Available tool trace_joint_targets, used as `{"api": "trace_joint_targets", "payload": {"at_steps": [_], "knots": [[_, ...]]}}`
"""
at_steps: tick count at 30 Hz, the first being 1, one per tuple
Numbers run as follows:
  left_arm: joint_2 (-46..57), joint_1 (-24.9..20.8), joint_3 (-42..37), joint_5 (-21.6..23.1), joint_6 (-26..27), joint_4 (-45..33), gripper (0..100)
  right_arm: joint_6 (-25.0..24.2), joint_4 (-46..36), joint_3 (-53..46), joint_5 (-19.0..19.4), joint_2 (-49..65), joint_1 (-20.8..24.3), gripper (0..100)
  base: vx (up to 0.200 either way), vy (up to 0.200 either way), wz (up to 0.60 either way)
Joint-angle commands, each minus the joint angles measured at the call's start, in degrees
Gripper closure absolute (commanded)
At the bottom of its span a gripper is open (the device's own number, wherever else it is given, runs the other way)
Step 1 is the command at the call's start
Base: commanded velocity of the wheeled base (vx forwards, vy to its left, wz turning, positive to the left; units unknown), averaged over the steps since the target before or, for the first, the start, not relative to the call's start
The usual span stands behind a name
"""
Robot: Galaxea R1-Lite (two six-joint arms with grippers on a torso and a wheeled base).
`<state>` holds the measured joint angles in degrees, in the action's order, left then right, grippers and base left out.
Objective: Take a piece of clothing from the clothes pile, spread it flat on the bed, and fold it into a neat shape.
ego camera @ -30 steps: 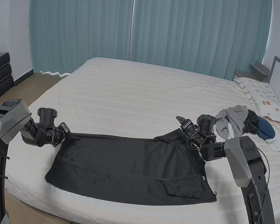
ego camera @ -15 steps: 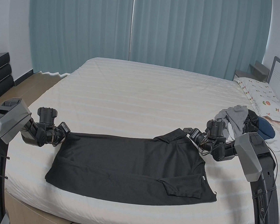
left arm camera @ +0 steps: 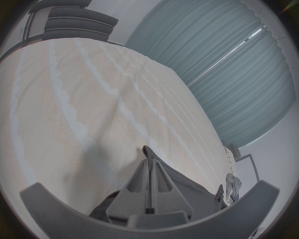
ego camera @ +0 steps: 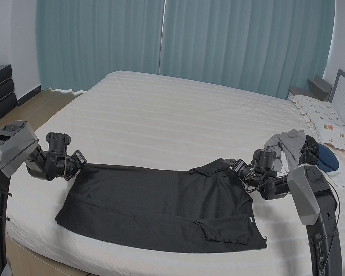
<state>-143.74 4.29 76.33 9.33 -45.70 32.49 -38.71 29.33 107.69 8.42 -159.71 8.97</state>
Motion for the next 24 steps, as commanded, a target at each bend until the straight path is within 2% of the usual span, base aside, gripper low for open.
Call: {"api": "trace_joint_targets", "payload": {"at_steps": [1,6,7,24], "knots": [[0.0,0.0,0.0,0.0,0.0,0.0,100,0.0,-0.1,0.5,0.0,-1.5,0.3,0,0.000,0.000,0.00],[0.0,0.0,0.1,0.0,0.0,0.0,100,-0.1,-0.2,1.2,0.0,-2.2,0.4,0,0.000,0.000,0.00],[0.0,0.0,0.1,0.0,0.0,0.0,100,-0.1,-0.1,1.4,-0.2,-2.3,0.4,100,0.000,0.000,0.00],[4.2,0.7,-0.8,-0.4,-0.1,-0.4,100,-1.0,0.8,-2.0,-1.1,3.5,-0.9,100,0.000,0.000,0.00]]}}
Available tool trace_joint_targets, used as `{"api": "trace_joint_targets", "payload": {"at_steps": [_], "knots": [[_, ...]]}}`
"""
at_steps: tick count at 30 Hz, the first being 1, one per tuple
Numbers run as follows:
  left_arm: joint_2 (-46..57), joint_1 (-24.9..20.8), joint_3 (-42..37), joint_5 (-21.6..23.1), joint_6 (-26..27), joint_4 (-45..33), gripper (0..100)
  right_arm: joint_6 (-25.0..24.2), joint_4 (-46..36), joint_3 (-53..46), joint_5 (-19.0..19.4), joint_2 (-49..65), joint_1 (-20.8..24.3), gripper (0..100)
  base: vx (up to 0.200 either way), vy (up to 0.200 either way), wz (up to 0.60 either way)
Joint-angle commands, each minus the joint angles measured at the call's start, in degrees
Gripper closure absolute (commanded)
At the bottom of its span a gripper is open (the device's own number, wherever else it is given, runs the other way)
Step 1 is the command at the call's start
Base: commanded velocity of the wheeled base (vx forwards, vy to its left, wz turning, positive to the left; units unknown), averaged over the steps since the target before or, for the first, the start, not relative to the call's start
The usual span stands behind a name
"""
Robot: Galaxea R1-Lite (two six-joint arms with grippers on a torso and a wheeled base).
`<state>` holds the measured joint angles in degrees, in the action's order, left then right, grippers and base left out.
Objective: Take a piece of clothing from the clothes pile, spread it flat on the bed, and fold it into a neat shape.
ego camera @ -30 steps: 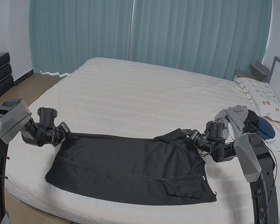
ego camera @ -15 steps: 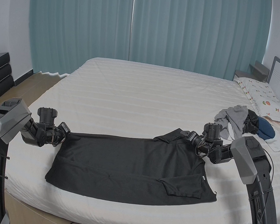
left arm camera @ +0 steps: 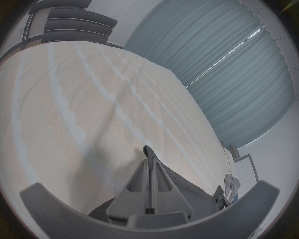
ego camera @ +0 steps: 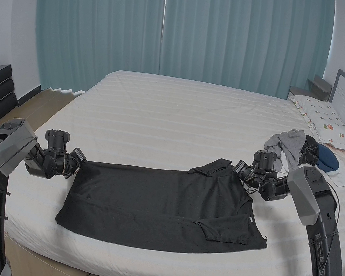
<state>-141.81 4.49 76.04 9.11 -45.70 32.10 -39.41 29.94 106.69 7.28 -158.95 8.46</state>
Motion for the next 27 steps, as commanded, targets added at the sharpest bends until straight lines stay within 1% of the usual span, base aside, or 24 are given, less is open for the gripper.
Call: {"api": "trace_joint_targets", "payload": {"at_steps": [1,5,6,8,10,12,19,27], "knots": [[2.3,0.6,-0.5,-0.2,-0.1,0.1,100,-0.8,0.6,-1.8,-0.1,3.4,-0.5,100,0.000,0.000,0.00],[2.3,0.7,-0.5,-0.8,0.1,0.2,100,-2.0,2.9,-3.6,-0.1,4.5,-0.6,100,0.000,0.000,0.00],[2.9,1.1,-0.5,-0.8,0.1,0.2,100,-2.6,4.6,-5.1,-0.1,5.2,-1.0,100,0.000,0.000,0.00],[3.8,1.8,-1.1,-0.8,0.0,0.2,100,-2.4,5.0,-7.6,-0.1,6.0,-1.3,100,0.000,0.000,0.00],[3.9,1.8,-1.2,-0.8,0.0,0.2,100,-2.4,5.0,-7.7,-0.1,6.1,-1.3,100,0.000,0.000,0.00],[4.8,1.9,-2.4,-0.7,0.0,0.3,100,-2.9,7.7,-9.2,0.0,7.4,-1.8,100,0.000,0.000,0.00],[5.1,1.9,-2.7,-0.5,0.1,0.4,100,-3.6,8.6,-11.9,0.0,8.6,-2.0,100,0.000,0.000,0.00],[5.3,1.9,-3.0,-0.2,0.2,0.4,100,-3.9,8.6,-12.6,0.0,8.8,-1.7,100,0.000,0.000,0.00]]}}
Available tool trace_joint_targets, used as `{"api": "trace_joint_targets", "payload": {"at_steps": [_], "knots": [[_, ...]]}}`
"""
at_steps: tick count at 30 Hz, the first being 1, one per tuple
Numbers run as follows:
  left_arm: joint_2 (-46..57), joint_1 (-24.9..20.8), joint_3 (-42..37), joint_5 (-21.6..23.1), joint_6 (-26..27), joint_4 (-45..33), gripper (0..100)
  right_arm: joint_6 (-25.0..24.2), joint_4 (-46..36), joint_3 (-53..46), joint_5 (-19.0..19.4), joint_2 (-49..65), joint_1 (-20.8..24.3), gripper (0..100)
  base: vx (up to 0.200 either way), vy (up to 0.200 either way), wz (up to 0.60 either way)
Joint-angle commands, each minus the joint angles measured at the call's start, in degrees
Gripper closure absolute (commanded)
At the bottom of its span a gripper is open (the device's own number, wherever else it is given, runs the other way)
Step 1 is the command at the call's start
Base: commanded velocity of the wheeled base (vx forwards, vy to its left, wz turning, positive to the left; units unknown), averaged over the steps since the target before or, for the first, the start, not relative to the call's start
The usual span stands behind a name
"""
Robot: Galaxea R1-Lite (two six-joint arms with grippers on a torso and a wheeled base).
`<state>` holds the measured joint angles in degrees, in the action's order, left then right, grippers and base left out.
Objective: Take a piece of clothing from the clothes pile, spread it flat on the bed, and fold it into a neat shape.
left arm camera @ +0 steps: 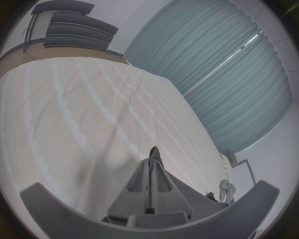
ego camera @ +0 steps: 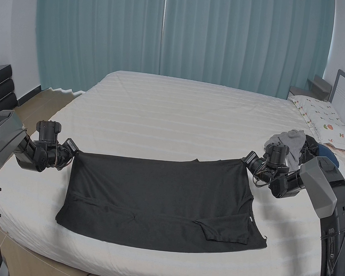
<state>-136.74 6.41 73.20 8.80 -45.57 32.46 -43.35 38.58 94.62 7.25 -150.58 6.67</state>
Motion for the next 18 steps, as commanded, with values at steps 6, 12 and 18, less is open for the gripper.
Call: {"api": "trace_joint_targets", "payload": {"at_steps": [6,12,18], "knots": [[1.0,0.1,-1.8,0.7,0.9,0.1,100,0.3,-0.1,-4.8,1.5,3.1,-0.3,100,0.000,0.000,0.00],[1.4,0.2,-3.8,2.0,4.5,0.9,100,0.4,-0.1,-8.4,3.4,5.3,-1.0,100,0.000,0.000,0.00],[0.9,0.2,-5.7,2.0,4.8,6.3,100,-0.2,3.5,-9.4,4.3,5.5,-1.6,100,0.000,0.000,0.00]]}}
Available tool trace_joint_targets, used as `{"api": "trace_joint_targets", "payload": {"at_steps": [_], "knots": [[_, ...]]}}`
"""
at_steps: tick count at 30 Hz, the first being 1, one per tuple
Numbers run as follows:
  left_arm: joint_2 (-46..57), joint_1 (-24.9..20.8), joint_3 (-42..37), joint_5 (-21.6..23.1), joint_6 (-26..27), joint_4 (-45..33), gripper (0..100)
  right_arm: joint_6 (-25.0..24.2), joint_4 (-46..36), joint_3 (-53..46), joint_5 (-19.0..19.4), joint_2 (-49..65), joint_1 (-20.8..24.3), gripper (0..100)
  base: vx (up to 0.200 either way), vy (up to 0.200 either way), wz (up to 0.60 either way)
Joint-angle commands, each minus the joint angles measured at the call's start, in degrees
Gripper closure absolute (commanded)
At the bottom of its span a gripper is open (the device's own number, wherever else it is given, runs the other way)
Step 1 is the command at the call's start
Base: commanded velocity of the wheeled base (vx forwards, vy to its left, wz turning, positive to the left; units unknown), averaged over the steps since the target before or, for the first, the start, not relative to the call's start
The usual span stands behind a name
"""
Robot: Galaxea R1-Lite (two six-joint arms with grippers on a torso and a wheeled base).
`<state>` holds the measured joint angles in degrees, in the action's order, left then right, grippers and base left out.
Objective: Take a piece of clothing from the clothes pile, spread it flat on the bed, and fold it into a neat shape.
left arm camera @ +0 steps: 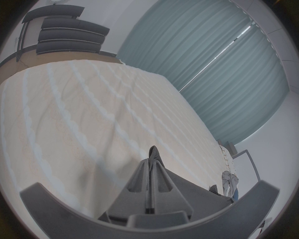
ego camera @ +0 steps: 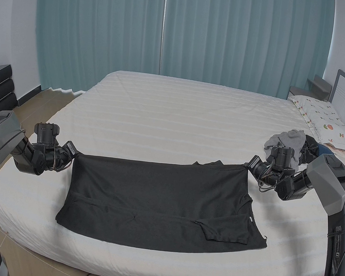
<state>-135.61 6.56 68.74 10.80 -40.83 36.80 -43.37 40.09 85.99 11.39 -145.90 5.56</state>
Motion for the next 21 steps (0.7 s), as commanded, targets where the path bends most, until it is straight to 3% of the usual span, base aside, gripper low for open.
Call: {"api": "trace_joint_targets", "payload": {"at_steps": [1,21], "knots": [[-0.4,0.0,-1.2,0.0,0.0,2.6,100,-0.1,2.3,-0.8,0.1,0.8,-0.5,100,0.000,0.000,0.00],[1.5,0.4,-5.2,1.8,2.1,2.9,100,0.5,-0.6,-5.8,2.2,3.2,-0.6,100,0.000,0.000,0.00]]}}
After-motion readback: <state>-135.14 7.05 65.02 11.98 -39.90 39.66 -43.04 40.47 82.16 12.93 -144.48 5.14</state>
